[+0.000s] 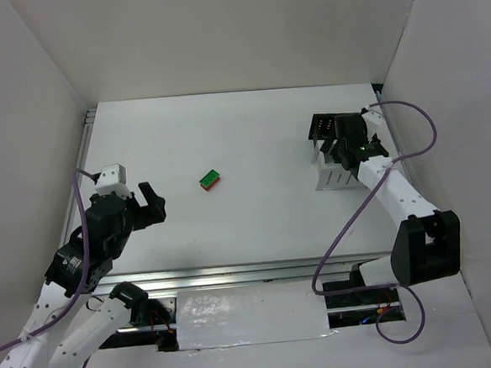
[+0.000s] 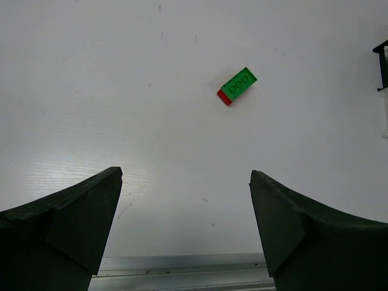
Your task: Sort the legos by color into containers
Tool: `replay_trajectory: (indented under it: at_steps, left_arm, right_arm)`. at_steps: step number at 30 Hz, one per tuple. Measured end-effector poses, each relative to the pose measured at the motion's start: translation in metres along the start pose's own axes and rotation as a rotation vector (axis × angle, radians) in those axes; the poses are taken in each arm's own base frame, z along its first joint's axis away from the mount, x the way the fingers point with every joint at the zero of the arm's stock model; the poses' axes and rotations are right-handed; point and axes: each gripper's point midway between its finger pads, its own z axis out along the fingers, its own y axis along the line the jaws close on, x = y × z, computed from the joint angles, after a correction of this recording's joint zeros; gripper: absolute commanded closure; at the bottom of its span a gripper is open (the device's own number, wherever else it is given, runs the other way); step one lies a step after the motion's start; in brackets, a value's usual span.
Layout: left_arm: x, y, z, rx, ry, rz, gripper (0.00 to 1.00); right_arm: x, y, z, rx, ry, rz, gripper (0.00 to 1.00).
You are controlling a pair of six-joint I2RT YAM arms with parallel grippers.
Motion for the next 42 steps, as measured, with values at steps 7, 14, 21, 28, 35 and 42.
replay_trajectory:
  at_steps: [7, 14, 21, 28, 35, 42]
  left_arm:
    - [0.002, -0.002, 0.002, 0.004, 0.011, 0.006, 0.0]
    - [0.014, -0.042, 0.028, 0.14, 0.121, 0.027, 0.0]
    - [0.075, -0.073, 0.159, 0.011, 0.408, 0.096, 0.01]
    - [0.109, -0.038, 0.256, -0.076, 0.56, 0.207, 0.01]
    - [0.107, -0.06, 0.28, 0.086, 0.555, 0.313, 0.04]
    - [0.115, -0.073, 0.278, 0.192, 0.569, 0.343, 0.03]
  right_arm:
    - [0.002, 0.002, 0.0, -0.018, 0.014, -0.014, 0.0]
    - [0.005, 0.042, -0.045, -0.238, 0.025, -0.064, 0.0]
    - [0.022, 0.088, -0.136, -0.721, 0.071, -0.075, 0.01]
    - [0.081, 0.087, -0.167, -0.913, 0.229, -0.14, 0.0]
    - [0.097, 0.083, -0.175, -0.964, 0.265, -0.173, 0.0]
    - [0.107, 0.082, -0.173, -0.977, 0.297, -0.193, 0.0]
